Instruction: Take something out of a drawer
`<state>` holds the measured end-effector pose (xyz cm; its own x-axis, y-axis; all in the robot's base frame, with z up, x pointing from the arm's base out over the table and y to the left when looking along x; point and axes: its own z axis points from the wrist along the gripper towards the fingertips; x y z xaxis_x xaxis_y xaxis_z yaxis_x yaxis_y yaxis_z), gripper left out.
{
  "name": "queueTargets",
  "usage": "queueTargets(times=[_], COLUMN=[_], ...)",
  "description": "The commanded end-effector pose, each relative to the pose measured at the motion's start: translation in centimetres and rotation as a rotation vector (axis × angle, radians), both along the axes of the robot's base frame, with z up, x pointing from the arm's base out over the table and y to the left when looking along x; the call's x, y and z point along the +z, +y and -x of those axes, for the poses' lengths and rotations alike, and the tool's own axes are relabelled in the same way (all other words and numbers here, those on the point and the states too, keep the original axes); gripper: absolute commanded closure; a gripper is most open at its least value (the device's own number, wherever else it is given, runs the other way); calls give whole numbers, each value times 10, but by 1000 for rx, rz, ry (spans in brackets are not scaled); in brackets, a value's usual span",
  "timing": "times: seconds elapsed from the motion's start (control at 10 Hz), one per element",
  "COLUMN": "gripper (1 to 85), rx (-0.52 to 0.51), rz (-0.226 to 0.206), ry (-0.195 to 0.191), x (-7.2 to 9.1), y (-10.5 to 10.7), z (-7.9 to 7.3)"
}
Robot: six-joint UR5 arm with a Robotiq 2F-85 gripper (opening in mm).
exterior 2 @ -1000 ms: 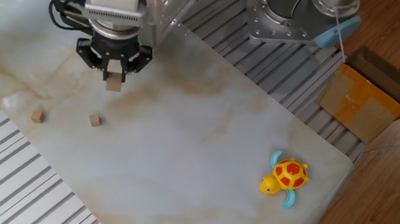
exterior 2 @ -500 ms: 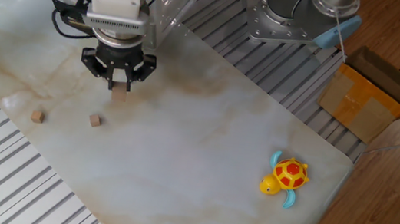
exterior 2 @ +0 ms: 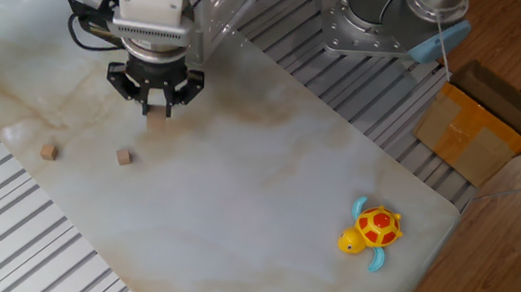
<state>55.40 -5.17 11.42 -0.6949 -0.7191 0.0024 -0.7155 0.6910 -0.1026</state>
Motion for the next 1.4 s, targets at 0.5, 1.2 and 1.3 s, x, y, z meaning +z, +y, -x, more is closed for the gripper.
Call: queueTargets(times=[0.5,1.2,1.3], gripper=[843,843,843], rx=[-5,-43,-47], rz=[-124,-116,-133], ry=[-46,10,-3], x=[-49,-12,-27], y=[16,5,10], z=[-17,6,-2])
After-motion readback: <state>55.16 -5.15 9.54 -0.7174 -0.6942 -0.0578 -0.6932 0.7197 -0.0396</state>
